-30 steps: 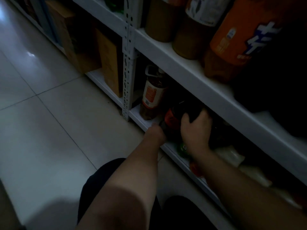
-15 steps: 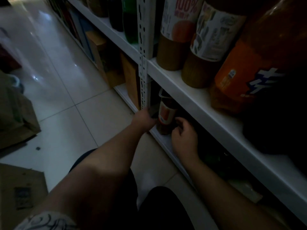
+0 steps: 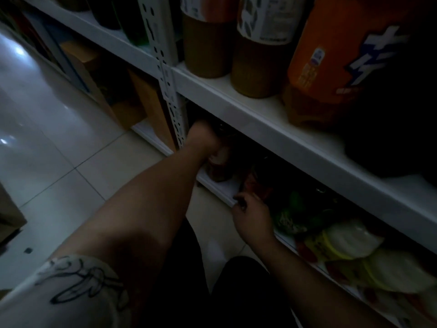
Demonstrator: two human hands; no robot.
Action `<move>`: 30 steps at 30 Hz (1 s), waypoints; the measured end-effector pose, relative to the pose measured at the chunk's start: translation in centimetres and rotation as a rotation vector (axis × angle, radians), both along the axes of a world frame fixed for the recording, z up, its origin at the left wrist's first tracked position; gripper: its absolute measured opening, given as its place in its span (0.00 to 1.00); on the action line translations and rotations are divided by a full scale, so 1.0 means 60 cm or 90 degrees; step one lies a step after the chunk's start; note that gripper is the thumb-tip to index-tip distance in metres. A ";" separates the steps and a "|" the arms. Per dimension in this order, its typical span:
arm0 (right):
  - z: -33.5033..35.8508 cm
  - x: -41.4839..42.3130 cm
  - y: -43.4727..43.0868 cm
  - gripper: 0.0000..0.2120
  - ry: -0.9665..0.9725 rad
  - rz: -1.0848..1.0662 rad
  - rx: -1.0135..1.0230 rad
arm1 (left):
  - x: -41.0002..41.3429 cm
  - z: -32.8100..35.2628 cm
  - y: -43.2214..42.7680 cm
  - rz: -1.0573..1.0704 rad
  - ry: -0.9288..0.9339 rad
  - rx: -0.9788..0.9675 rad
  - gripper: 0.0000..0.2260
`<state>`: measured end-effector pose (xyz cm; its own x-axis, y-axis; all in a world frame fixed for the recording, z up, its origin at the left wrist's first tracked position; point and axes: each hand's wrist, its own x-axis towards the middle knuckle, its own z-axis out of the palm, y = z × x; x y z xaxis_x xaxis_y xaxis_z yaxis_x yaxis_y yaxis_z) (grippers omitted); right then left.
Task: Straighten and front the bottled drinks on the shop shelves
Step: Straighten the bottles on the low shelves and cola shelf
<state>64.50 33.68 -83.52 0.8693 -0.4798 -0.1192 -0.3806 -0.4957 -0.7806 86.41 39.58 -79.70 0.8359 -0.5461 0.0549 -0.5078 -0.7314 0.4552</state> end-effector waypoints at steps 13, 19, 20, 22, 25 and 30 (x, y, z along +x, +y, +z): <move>-0.016 0.087 0.032 0.25 0.083 -0.071 0.084 | 0.044 0.032 0.064 -0.229 0.322 -0.173 0.41; -0.008 0.158 0.044 0.38 -0.014 -0.170 0.150 | 0.065 0.016 0.070 -0.224 0.401 -0.177 0.34; -0.007 0.172 0.044 0.38 -0.017 -0.183 0.163 | 0.066 0.010 0.069 -0.223 0.393 -0.175 0.33; -0.009 0.199 0.040 0.34 -0.017 -0.204 0.173 | 0.067 -0.008 0.069 -0.219 0.370 -0.139 0.36; -0.017 0.221 0.032 0.28 0.004 -0.263 0.239 | 0.052 -0.040 0.066 -0.182 0.401 -0.118 0.38; -0.036 0.231 0.039 0.26 0.013 -0.289 0.273 | 0.032 -0.085 0.064 -0.088 0.500 -0.169 0.31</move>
